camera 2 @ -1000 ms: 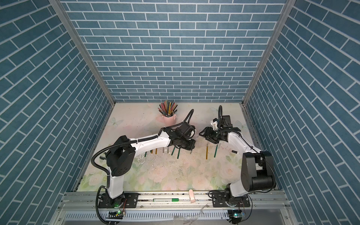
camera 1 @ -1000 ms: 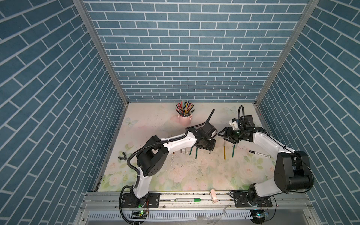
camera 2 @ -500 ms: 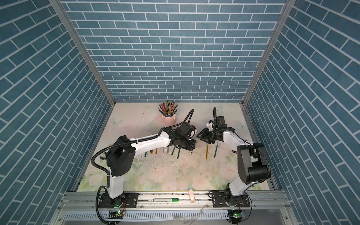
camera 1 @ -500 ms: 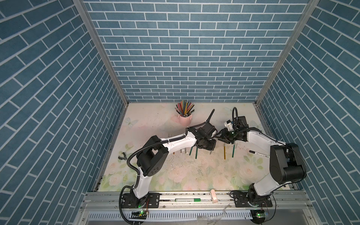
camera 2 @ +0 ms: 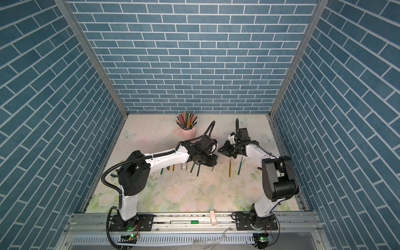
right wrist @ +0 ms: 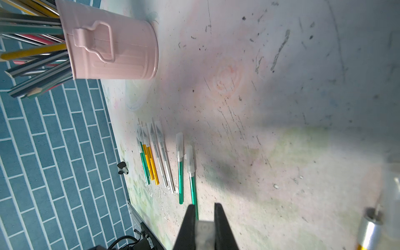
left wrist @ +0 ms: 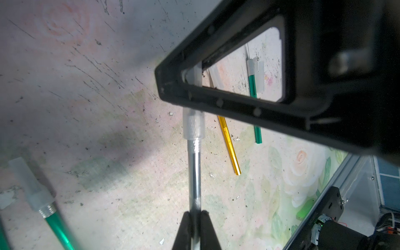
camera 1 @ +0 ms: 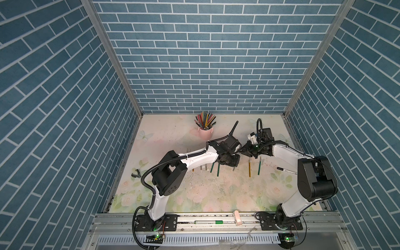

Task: Remove protective caps from carving knives
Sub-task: Remove the protective sleeve from the carving knife.

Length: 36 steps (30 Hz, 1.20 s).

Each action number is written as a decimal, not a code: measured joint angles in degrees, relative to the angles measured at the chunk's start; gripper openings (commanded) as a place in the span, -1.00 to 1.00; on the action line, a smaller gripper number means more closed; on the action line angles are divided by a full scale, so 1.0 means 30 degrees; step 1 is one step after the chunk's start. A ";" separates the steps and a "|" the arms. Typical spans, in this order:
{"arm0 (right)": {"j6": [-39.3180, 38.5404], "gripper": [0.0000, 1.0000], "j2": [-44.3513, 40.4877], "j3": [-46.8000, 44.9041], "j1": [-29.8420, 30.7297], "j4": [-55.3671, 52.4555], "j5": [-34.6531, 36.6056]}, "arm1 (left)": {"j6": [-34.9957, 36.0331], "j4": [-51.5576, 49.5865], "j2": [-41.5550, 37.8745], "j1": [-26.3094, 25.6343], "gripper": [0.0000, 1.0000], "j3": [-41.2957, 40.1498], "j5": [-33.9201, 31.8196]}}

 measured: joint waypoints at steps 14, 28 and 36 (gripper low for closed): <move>-0.0015 -1.00 0.1486 0.1989 0.0087 -0.0962 -0.0058 | 0.0277 0.0146 -0.0007 0.0270 -0.88 -0.0095 -0.0729; -0.0350 -1.00 0.2208 0.3388 -0.0109 -0.2455 -0.0044 | 0.0270 0.0969 -0.0080 0.0321 -0.88 -0.0437 -0.0947; -0.0488 -1.00 0.2251 0.4291 -0.1392 -0.1443 0.0437 | 0.0277 -0.0729 -0.0109 -0.0350 -0.88 -0.0772 -0.0364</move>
